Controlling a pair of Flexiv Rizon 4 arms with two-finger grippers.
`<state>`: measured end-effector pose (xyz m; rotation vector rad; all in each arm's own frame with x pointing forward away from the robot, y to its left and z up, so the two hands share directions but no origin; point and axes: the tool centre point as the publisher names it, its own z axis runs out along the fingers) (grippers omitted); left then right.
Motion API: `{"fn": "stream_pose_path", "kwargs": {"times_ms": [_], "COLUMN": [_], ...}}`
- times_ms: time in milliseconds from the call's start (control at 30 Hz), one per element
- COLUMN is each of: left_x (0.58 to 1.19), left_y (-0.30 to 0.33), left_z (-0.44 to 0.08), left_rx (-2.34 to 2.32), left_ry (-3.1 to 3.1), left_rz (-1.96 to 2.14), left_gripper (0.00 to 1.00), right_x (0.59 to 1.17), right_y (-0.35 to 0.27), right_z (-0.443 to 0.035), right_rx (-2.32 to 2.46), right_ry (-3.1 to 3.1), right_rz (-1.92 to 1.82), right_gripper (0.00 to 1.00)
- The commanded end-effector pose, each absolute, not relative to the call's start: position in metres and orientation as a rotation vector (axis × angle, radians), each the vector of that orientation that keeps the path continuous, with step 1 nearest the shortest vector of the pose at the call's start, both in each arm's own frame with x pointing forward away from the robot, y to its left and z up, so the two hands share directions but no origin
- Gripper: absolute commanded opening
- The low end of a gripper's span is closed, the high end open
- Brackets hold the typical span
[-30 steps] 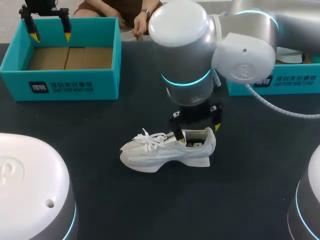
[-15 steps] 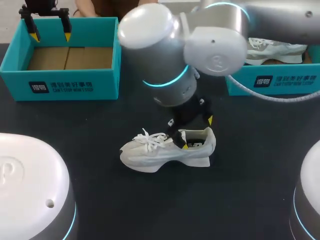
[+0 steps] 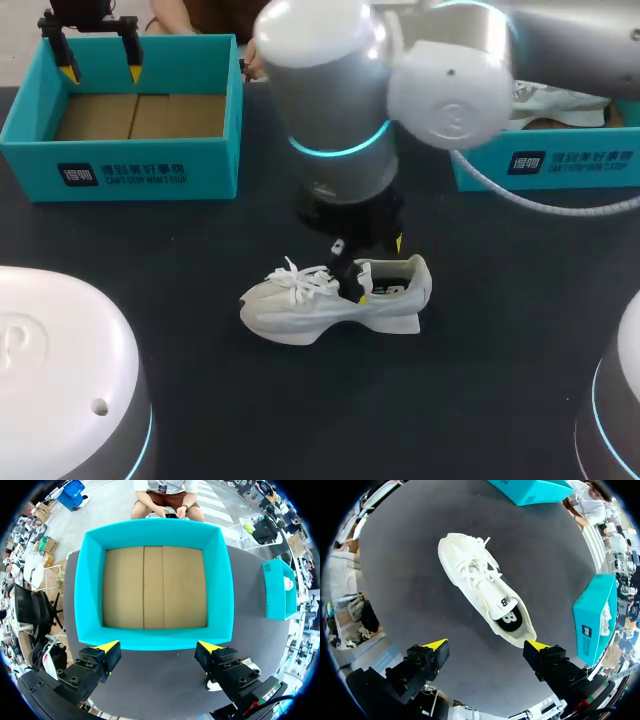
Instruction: Take the shoe out of the shoebox, open the shoe tongue, remove and reinsert the insole, then place the shoe into the shoebox
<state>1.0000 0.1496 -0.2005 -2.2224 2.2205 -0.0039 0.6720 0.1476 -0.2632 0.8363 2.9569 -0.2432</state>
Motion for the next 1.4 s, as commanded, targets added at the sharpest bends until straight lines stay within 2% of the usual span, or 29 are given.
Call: {"fn": "stream_pose_path", "kwargs": {"times_ms": [33, 233, 1000, 1267, 1400], "left_x": [1.000, 1.000, 1.000, 1.000, 1.000], "left_y": [0.150, 0.150, 0.150, 0.150, 0.150], "left_z": [-0.200, -0.200, -0.200, -0.200, -0.200], "left_rx": [-2.222, -2.222, -2.222, -2.222, -2.222], "left_ry": [2.221, 2.221, 2.221, 2.221, 2.221], "left_rz": [-0.002, -0.002, -0.002, -0.002, -0.002], "left_gripper": [1.00, 1.00, 1.00, 1.00, 1.00], "right_x": [0.670, 0.668, 0.668, 0.679, 0.684], "right_y": [0.130, 0.125, 0.125, 0.101, 0.090], "right_z": [-0.260, -0.262, -0.262, -0.273, -0.282], "right_rx": [0.262, -0.066, -0.066, -0.071, -0.095], "right_ry": [3.152, 3.078, 3.078, 2.923, 2.926], "right_rz": [0.351, 0.388, 0.388, 0.873, 0.914], "right_gripper": [1.00, 1.00, 1.00, 1.00, 1.00]}}
